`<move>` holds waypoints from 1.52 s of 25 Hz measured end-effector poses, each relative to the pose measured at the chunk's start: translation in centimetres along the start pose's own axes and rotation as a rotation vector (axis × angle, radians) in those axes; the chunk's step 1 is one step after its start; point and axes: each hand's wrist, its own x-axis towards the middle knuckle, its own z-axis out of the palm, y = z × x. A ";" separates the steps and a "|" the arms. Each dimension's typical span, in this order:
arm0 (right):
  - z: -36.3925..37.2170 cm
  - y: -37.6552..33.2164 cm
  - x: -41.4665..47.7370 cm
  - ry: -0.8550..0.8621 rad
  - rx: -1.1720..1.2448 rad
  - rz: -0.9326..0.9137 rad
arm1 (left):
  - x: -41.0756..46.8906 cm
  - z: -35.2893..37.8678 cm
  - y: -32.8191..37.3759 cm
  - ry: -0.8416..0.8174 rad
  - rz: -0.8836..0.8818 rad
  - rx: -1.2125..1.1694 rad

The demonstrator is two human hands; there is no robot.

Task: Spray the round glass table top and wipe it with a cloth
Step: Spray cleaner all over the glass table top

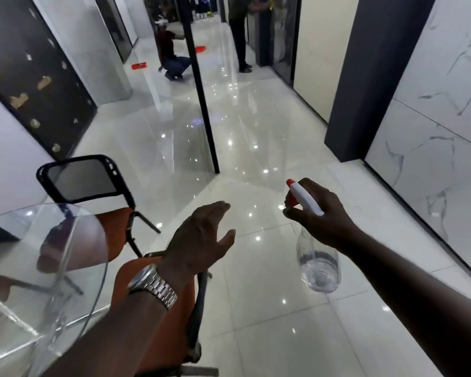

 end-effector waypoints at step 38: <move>40.8 0.4 68.0 -1.158 0.245 -0.697 | 30.1 -2.6 -35.5 0.460 -1.286 0.182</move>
